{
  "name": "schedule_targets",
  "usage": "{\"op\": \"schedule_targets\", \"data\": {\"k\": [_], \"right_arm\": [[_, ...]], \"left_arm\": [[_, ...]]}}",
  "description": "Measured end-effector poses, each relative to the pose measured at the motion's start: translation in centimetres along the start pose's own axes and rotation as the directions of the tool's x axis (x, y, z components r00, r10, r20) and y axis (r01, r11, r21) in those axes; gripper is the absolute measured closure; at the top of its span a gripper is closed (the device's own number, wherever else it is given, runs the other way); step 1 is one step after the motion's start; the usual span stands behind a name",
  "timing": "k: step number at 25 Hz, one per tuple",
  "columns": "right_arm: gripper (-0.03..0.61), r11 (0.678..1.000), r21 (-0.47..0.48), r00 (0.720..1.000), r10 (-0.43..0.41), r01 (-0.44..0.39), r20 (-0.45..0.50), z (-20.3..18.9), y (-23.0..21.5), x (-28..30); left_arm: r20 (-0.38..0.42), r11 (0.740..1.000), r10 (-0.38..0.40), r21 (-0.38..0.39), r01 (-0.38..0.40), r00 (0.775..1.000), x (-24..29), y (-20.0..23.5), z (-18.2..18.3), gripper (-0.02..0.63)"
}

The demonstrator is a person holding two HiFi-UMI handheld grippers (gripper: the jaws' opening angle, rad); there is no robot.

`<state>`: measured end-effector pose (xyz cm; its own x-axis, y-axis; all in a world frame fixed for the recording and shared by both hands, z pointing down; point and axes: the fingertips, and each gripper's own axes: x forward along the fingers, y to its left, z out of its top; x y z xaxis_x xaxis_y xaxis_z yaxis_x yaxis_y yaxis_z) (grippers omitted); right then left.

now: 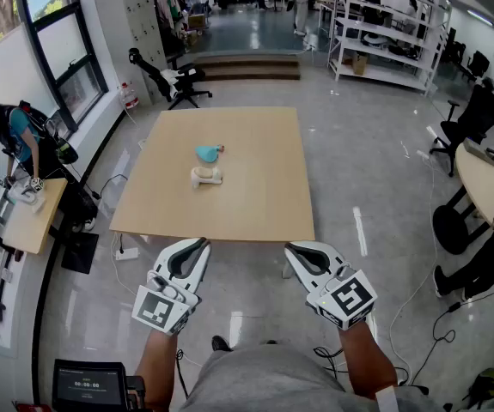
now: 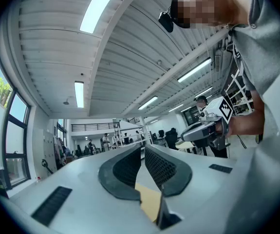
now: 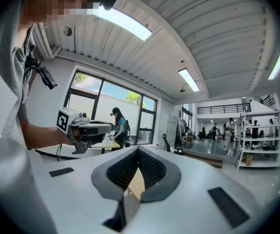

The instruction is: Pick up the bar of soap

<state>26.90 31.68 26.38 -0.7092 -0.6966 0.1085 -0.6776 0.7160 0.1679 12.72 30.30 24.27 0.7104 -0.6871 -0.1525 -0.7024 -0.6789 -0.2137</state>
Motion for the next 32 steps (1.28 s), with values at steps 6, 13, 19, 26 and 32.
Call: {"op": "schedule_targets", "data": {"k": [6, 13, 19, 26, 32], "right_arm": [[0.572, 1.000, 0.002, 1.000, 0.001, -0.001, -0.006, -0.6, 0.4, 0.0], [0.572, 1.000, 0.013, 1.000, -0.003, 0.003, -0.003, -0.5, -0.1, 0.1], [0.571, 0.998, 0.057, 1.000, -0.002, 0.000, 0.019, -0.4, -0.6, 0.0], [0.571, 0.997, 0.072, 1.000, 0.008, -0.009, 0.016, -1.2, -1.4, 0.5], [0.571, 0.997, 0.074, 1.000, 0.019, -0.020, 0.017, -1.8, -2.4, 0.7]], "left_arm": [[-0.020, 0.999, 0.001, 0.038, 0.000, 1.000, -0.7, 0.2, -1.0, 0.583], [-0.024, 1.000, 0.008, 0.017, -0.008, 1.000, -0.2, 0.3, -0.6, 0.583], [-0.034, 1.000, 0.008, 0.016, -0.007, 0.999, 0.0, 0.1, -0.7, 0.583], [-0.030, 1.000, 0.014, -0.003, -0.014, 0.999, 0.9, 0.2, -1.4, 0.583], [-0.037, 1.000, 0.024, 0.008, -0.024, 0.999, 1.8, 0.1, -2.0, 0.583]]}}
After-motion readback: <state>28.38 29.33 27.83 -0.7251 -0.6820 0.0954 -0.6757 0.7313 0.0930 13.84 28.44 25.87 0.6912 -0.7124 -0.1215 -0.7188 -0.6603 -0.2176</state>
